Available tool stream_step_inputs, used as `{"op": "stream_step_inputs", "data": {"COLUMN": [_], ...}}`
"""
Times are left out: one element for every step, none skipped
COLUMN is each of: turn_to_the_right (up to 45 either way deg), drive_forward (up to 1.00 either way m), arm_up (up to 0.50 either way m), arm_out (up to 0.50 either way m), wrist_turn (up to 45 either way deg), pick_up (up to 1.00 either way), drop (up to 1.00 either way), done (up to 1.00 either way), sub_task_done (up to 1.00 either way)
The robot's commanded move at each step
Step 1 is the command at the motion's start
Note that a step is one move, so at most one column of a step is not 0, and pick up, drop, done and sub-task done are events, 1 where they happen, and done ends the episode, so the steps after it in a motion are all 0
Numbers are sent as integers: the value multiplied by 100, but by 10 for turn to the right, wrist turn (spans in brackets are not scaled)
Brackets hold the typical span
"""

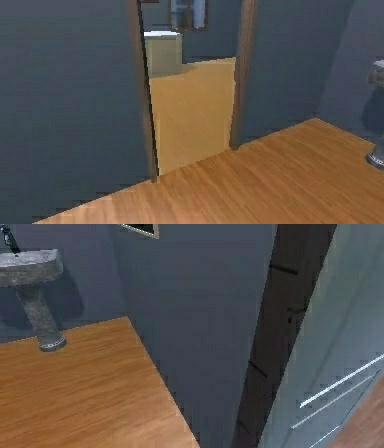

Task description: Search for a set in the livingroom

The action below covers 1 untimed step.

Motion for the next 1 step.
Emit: {"op": "stream_step_inputs", "data": {"turn_to_the_right": [90], "drive_forward": [0], "arm_up": [0], "arm_out": [0], "wrist_turn": [0], "pick_up": [0], "drop": [0], "done": [0], "sub_task_done": [0]}}
